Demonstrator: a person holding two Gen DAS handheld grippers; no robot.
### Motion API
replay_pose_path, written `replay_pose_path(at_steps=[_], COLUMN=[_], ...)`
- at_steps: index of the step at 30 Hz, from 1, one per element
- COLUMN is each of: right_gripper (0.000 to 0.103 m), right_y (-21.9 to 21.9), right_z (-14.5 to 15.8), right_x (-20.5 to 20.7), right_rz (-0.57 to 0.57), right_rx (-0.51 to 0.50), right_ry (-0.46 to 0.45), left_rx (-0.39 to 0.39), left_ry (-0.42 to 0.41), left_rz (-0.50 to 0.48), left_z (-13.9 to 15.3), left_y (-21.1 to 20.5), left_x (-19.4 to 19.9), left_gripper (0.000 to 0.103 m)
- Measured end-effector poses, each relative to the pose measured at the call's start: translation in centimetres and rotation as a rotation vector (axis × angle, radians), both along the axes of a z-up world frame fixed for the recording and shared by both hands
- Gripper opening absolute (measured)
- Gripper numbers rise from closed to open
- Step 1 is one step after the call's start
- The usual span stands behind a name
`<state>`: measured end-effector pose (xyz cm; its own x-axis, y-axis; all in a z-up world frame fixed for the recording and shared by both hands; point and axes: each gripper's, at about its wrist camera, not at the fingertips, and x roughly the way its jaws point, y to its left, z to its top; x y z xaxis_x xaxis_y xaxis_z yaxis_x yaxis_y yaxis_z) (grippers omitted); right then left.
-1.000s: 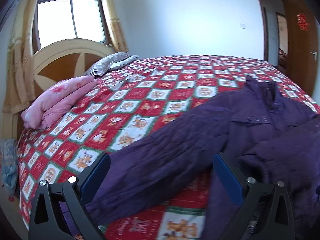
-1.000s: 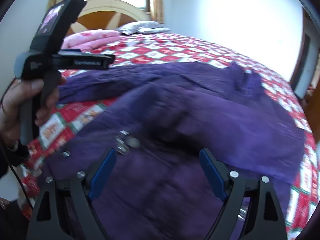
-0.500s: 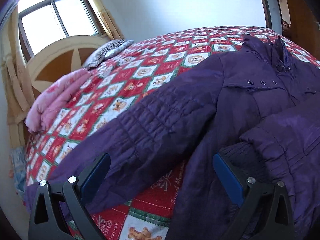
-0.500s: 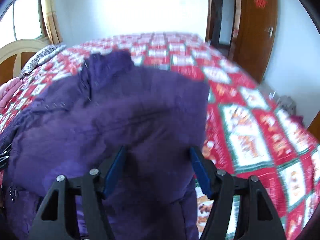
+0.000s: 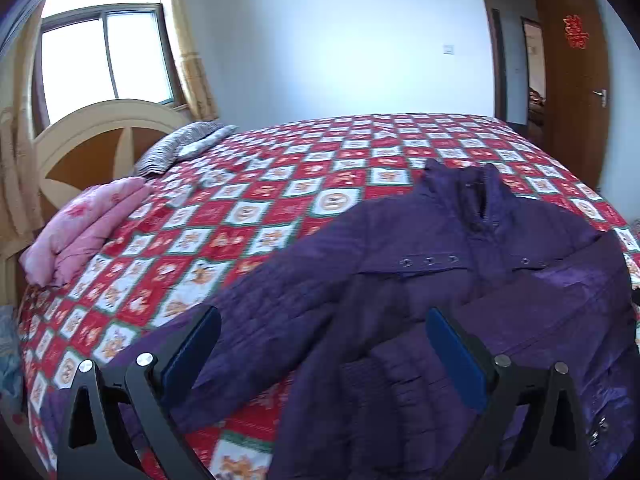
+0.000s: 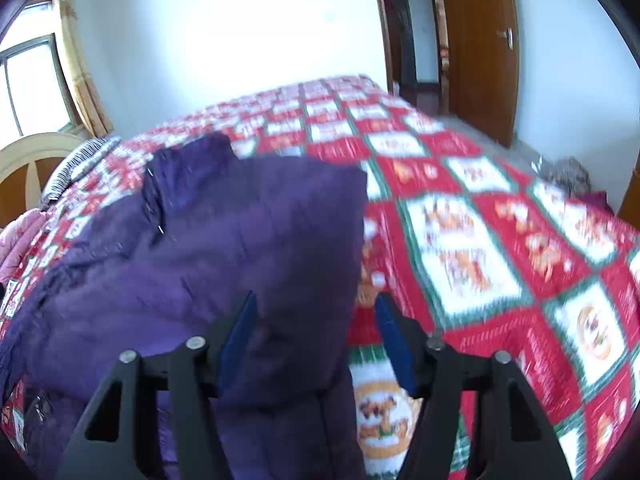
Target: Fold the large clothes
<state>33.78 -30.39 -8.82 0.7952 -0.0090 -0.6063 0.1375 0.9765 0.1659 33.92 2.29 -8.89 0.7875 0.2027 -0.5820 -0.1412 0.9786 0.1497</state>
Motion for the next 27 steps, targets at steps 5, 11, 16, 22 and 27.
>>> replay_pose_path(at_steps=[5,11,16,22,27], right_gripper=[0.063,0.063,0.063,0.063,0.063], right_y=[2.7,3.8,5.4,6.0,6.3], right_z=[0.6,-3.2,-4.0,-4.4,-4.6], right_x=[3.3,5.3,5.1,5.4,5.4], right_rz=[0.111,0.129,0.114,0.104,0.098], right_rx=[-0.006,-0.036,-0.155,-0.247,-0.275], right_ry=[0.022,0.106,0.118,0.137,0.146], left_rx=[0.064,0.068,0.063,0.059,0.058], left_ry=[0.071,0.192,0.197,0.194,0.21], left_rz=[-0.018,-0.008,-0.002,0.001,-0.003], left_z=[-3.6,-8.6,-9.2,-9.4,-9.7], left_y=[-3.1,-3.0,-3.1,-3.2,-3.0], left_x=[3.1,4.5,4.6,4.4,4.8], left_gripper=[0.102,0.102,0.102,0.102,0.102])
